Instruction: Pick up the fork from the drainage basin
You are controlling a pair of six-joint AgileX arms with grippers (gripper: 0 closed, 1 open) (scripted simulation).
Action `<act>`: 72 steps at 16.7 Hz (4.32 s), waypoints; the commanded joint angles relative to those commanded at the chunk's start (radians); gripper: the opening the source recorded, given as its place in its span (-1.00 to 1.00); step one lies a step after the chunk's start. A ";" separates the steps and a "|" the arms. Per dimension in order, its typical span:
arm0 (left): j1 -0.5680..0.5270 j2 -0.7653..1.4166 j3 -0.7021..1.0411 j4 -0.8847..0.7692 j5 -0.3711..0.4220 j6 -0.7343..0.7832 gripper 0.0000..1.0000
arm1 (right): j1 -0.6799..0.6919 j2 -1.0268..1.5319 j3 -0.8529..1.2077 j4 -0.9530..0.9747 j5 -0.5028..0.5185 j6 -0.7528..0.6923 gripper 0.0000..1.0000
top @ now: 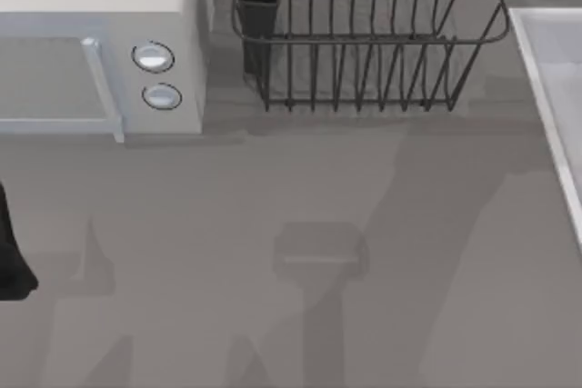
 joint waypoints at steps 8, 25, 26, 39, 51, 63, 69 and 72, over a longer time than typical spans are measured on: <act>0.000 0.000 0.000 0.000 0.000 0.000 1.00 | 0.004 0.099 -0.110 0.214 0.001 0.002 1.00; 0.000 0.000 0.000 0.000 0.000 0.000 1.00 | 0.001 0.211 -0.224 0.435 0.003 0.003 -0.06; 0.000 0.000 0.000 0.000 0.000 0.000 1.00 | 0.001 0.211 -0.224 0.435 0.003 0.003 -0.21; 0.000 0.000 0.000 0.000 0.000 0.000 1.00 | 0.001 0.211 -0.224 0.435 0.003 0.003 -1.00; 0.000 0.000 0.000 0.000 0.000 0.000 1.00 | 0.002 0.028 0.048 0.012 -0.010 0.009 -1.00; 0.000 0.000 0.000 0.000 0.000 0.000 1.00 | 0.116 -0.032 0.099 -0.102 -0.009 0.123 -1.00; 0.000 0.000 0.000 0.000 0.000 0.000 1.00 | 0.505 -0.144 0.092 -0.231 -0.005 0.503 -1.00; 0.000 0.000 0.000 0.000 0.000 0.000 1.00 | 0.639 -0.197 0.083 -0.280 -0.003 0.636 -1.00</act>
